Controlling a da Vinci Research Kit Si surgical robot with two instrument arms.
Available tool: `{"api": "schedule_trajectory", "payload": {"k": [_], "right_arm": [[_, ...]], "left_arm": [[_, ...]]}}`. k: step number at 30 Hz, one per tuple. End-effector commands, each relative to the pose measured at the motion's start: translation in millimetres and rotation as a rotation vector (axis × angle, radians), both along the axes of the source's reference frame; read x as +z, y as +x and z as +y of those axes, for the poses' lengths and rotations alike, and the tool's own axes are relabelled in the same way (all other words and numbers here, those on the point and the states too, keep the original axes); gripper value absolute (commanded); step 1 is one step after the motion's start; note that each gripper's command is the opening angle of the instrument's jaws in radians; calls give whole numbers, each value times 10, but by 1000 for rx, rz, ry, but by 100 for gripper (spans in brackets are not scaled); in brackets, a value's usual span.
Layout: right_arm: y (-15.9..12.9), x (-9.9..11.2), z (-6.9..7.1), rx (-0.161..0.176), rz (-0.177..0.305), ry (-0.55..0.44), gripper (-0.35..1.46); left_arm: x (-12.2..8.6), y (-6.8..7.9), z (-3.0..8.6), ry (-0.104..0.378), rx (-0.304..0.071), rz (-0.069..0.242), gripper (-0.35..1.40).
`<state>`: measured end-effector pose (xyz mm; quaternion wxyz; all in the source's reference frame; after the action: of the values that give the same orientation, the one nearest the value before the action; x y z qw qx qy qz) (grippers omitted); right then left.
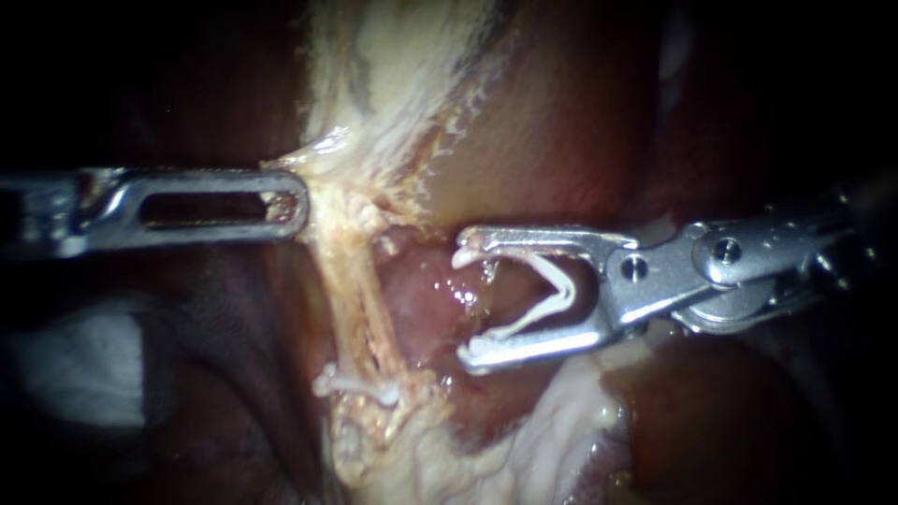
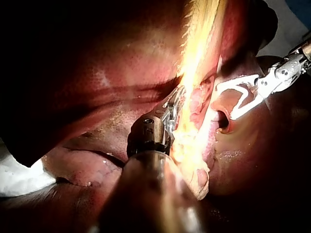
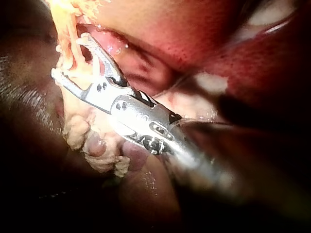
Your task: Clipping second clip left tube
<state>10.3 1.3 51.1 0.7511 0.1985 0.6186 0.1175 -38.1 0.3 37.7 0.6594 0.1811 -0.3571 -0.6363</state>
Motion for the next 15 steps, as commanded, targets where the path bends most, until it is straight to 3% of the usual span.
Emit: {"api": "schedule_trajectory", "payload": {"k": [1, 15], "right_arm": [[2, 2, -2, -1, 4, -6, 60], [52, 28, -35, -66, -40, 78, 60]], "left_arm": [[-1, 0, 0, -1, 1, 0, -35], [-2, 1, -2, -2, 0, 1, -35]]}}
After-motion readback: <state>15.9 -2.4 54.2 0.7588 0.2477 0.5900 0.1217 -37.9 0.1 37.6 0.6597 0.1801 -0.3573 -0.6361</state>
